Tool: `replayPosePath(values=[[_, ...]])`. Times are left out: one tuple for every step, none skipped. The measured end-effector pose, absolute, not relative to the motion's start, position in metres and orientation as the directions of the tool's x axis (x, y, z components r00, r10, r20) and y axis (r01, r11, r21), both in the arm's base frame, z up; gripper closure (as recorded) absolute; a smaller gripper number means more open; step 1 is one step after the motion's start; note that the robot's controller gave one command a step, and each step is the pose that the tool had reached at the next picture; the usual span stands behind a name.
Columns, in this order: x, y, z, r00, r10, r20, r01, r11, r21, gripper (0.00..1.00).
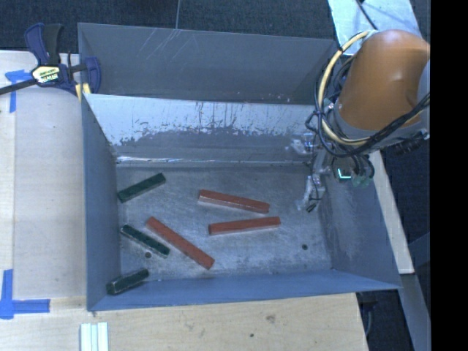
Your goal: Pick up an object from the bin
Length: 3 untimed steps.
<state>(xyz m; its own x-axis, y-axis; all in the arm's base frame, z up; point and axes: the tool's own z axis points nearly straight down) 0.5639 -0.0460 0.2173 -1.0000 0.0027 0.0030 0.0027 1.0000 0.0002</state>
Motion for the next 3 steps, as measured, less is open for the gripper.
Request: replayPosePath(values=[[0.515,-0.019,0.076,-1.0,0.016,0.005,0.016,1.0,0.0,0.0],[0.518,-0.02,0.081,-1.0,0.015,-0.003,0.015,1.0,0.0,1.0],[0.526,-0.069,0.198,-1.0,0.012,-0.013,0.012,1.0,-0.003,1.0]])
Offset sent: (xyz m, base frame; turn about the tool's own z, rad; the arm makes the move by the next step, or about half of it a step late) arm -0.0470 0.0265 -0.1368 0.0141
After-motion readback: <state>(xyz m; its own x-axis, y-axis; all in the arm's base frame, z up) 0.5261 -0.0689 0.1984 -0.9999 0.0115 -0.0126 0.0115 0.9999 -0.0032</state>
